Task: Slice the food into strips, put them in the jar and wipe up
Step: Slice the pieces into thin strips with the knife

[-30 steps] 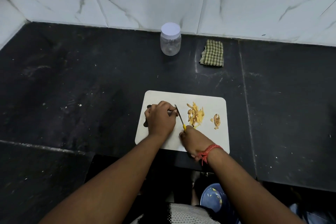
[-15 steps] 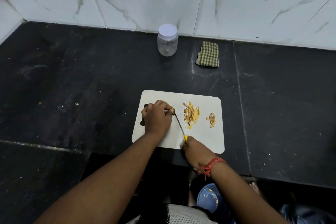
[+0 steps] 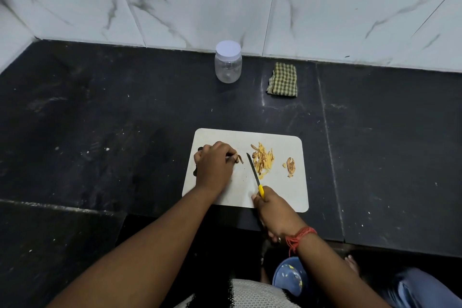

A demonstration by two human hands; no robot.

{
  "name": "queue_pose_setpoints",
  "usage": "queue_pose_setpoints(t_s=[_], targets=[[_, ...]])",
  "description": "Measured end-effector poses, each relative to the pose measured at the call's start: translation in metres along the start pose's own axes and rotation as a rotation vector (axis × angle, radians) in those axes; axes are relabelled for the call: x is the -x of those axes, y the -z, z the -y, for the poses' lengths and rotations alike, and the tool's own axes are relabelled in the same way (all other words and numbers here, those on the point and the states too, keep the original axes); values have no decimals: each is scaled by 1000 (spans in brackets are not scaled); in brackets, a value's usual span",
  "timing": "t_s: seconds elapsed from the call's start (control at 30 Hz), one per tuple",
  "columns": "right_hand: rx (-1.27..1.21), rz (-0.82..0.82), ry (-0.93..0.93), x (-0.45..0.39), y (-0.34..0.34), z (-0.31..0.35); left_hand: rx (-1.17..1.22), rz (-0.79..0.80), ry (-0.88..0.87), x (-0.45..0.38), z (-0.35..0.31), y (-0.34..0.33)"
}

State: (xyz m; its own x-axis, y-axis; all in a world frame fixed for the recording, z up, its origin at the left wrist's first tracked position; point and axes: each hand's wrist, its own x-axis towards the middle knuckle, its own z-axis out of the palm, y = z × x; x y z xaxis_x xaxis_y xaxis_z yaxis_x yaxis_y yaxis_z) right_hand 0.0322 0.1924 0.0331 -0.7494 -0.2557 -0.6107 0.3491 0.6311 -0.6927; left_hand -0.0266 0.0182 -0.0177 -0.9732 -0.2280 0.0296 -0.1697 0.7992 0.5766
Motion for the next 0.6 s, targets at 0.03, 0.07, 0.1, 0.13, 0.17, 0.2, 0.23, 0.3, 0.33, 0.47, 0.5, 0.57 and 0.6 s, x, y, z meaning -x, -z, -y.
queue_pose_setpoints(t_s=[0.03,0.07,0.1,0.13,0.17,0.2,0.23,0.3,0.33,0.47,0.5,0.57,0.6], targets=[[1,-1,4,-1,1,2,-12,-9,-11,1,0,1],[6,-2,6,-1,2,3,-23,-23,-22,1,1,2],[9,-2,5,-2,2,4,-31,-40,-29,2,2,3],[11,1,5,-3,1,4,-38,-53,-33,2,4,4],[15,7,6,-3,0,4,-44,-59,-34,3,5,5],[19,13,7,-4,-1,4,-48,-59,-34,3,6,6],[20,17,7,-4,-2,5,-47,-56,-32,4,7,6],[23,19,1,-4,-4,7,-50,-48,-35,4,9,7],[27,21,-1,-5,-4,7,-64,-42,-49,4,9,7],[27,9,8,-7,-2,11,-159,-4,-136,3,8,4],[25,6,7,-8,-1,12,-157,-2,-140,2,7,3],[16,7,5,-9,1,12,-150,-2,-144,1,4,3],[8,9,3,-10,1,13,-162,-2,-151,0,3,3]])
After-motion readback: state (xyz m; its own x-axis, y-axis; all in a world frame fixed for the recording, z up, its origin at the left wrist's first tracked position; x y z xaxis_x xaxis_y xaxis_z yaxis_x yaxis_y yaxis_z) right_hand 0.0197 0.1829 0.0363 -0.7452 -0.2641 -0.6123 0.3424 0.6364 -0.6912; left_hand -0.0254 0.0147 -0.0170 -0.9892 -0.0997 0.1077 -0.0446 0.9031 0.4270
